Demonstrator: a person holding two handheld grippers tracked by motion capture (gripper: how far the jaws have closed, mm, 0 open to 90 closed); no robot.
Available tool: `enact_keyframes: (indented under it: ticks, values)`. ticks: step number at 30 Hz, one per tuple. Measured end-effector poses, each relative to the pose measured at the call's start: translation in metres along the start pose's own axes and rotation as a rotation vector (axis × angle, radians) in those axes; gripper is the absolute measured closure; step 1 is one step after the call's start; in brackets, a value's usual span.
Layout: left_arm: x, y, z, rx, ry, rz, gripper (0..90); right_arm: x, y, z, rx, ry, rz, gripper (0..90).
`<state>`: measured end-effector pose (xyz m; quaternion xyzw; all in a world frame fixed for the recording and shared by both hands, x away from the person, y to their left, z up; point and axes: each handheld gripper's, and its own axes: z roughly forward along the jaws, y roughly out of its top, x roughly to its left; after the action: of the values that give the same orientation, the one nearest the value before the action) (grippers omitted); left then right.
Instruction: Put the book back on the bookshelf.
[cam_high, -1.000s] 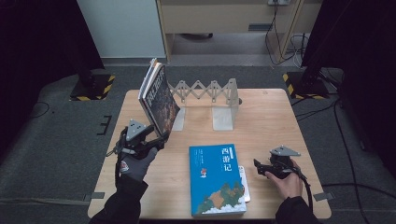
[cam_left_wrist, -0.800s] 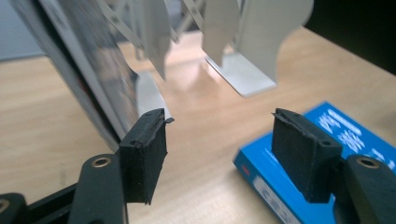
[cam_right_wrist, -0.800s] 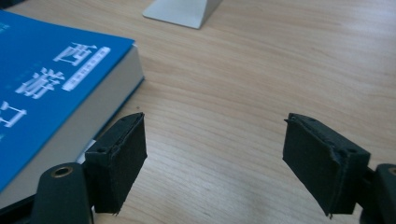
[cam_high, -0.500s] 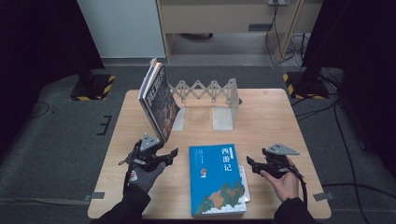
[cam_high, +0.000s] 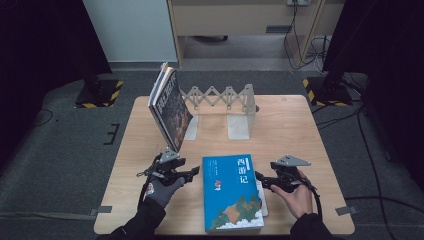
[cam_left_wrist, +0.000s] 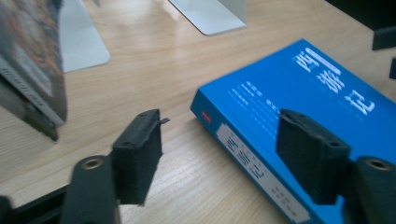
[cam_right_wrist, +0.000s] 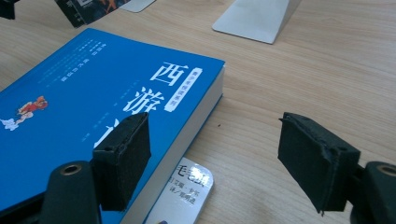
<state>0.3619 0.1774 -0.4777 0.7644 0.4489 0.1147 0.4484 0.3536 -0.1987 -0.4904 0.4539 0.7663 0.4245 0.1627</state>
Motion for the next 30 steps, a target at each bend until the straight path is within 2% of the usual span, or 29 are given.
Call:
enact_keyframes:
  ticks: [2,4,6,7,11,13,17,24,30]
  values:
    - [0.0,-0.001,0.0,0.008,0.019,0.042,34.3,0.002,-0.001,0.001,0.005,0.007,-0.001,25.5]
    - [0.0,-0.002,0.0,-0.015,0.006,0.074,34.5,0.005,-0.001,0.003,0.012,0.015,-0.006,25.5]
    - [0.0,-0.002,-0.001,-0.001,-0.034,0.063,42.0,0.007,-0.002,0.004,0.016,0.022,-0.011,25.5]
    - [0.0,-0.003,-0.001,0.005,-0.032,0.038,41.0,0.009,-0.002,0.005,0.02,0.023,-0.014,25.5]
    - [0.0,-0.005,0.004,0.025,-0.057,0.0,38.9,0.015,-0.002,0.008,0.026,0.047,-0.015,25.7]
    - [-0.001,-0.006,0.007,0.027,-0.05,0.025,38.8,0.018,-0.002,0.009,0.03,0.06,-0.008,26.0]
    - [-0.003,-0.008,0.017,0.023,-0.05,0.004,36.8,0.021,-0.003,0.012,0.042,0.08,0.008,26.2]
    - [-0.004,-0.015,0.034,0.065,-0.072,-0.055,33.8,0.025,-0.007,0.016,0.058,0.11,0.034,27.5]
    - [-0.007,-0.017,0.041,0.067,-0.099,-0.074,29.3,0.027,-0.011,0.019,0.077,0.128,0.056,27.6]
